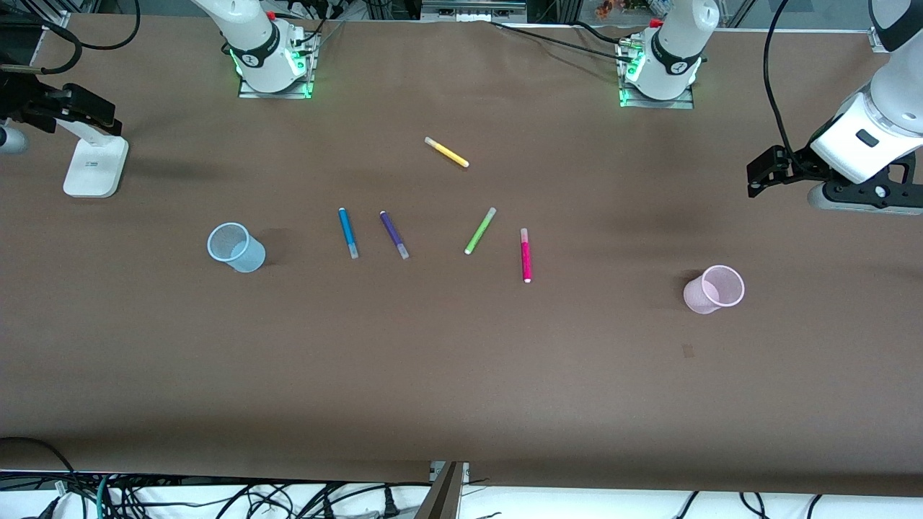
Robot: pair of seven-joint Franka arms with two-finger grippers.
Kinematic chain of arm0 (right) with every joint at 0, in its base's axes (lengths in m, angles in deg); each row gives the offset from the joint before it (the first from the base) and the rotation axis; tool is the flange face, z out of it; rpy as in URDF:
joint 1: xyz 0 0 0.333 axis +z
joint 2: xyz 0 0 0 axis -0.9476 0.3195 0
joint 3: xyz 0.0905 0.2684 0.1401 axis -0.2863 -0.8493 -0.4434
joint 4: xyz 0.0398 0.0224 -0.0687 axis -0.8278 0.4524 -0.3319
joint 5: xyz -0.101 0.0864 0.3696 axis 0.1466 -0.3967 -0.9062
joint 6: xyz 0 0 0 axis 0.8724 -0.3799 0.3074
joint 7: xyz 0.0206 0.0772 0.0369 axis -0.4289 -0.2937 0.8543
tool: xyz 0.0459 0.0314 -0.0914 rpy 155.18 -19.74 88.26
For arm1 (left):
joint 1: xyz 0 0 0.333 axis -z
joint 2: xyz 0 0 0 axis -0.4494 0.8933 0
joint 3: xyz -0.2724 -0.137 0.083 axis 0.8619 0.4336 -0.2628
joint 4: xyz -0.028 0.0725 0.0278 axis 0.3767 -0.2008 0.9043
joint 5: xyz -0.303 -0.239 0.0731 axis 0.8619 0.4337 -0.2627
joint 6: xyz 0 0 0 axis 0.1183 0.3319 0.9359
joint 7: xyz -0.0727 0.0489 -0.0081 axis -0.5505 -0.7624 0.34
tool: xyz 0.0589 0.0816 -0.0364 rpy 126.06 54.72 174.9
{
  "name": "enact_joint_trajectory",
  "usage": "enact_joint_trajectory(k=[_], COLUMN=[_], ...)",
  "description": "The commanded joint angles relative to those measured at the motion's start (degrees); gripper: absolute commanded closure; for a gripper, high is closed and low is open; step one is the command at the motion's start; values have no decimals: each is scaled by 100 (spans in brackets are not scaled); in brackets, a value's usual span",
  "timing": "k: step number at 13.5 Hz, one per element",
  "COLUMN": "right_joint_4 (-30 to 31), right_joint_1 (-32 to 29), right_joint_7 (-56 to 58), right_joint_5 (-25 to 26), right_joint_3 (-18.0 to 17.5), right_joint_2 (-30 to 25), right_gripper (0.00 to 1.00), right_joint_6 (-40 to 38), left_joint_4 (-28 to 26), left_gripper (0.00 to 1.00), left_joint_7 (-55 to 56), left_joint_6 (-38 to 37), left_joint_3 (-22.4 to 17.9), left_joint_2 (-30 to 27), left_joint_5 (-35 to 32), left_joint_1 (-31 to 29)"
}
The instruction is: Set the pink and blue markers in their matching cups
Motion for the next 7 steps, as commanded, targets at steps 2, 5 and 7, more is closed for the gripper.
enact_joint_trajectory(k=[2, 5, 7], right_joint_4=[-96, -104, -104], right_joint_1=[-81, -64, -81], right_joint_7=[-52, -52, 17], right_joint_5=[9, 9, 9], right_joint_3=[-49, -49, -49], right_joint_2=[37, 37, 37], right_gripper=[0, 0, 0], right_joint_6=[-12, -21, 14], left_joint_4=[71, 71, 71], left_gripper=[0, 0, 0], left_joint_7=[-53, -53, -53], left_joint_6=[-103, -112, -112], left_joint_3=[40, 49, 49], left_joint_2=[-40, -40, -40], left_joint_5=[96, 96, 96], left_joint_1=[-46, -46, -46])
